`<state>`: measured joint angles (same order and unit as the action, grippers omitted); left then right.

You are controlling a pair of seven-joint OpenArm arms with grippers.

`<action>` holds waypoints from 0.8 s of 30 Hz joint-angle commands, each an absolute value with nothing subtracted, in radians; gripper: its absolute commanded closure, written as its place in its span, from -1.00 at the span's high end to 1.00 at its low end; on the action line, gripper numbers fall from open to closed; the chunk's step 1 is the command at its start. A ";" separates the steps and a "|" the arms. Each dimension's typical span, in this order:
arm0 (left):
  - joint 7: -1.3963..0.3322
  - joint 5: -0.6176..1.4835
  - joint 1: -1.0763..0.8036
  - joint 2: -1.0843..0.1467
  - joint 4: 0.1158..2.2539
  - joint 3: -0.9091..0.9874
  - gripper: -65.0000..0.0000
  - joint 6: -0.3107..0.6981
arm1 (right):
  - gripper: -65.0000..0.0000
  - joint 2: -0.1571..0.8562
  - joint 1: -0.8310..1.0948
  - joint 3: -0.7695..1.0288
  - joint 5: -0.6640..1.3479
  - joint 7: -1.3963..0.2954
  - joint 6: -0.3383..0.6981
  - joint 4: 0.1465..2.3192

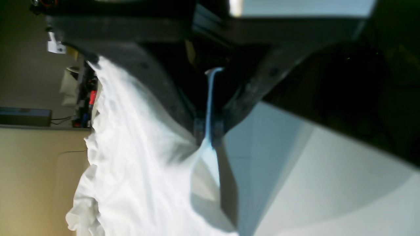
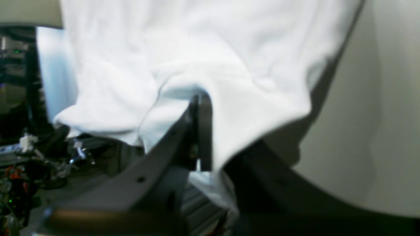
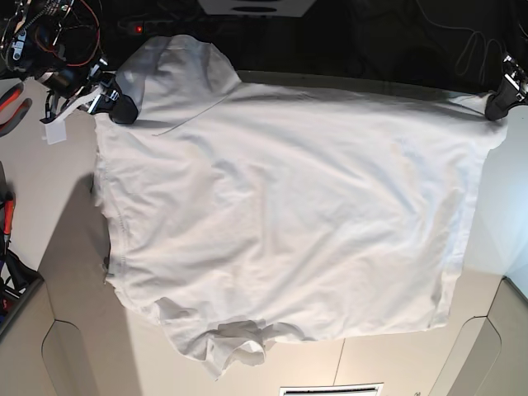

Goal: Layout the t-shirt on the table in an organized manner, then fold the t-shirt properly
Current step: 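Lift the grasped edge with both grippers and fold it toward the hem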

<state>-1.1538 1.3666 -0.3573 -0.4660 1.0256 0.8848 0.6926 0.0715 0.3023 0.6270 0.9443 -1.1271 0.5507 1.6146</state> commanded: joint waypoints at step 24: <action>-1.119 1.456 -0.326 -0.579 1.042 0.896 -1.00 0.698 | -1.00 0.033 0.464 0.633 1.015 -1.085 0.558 1.937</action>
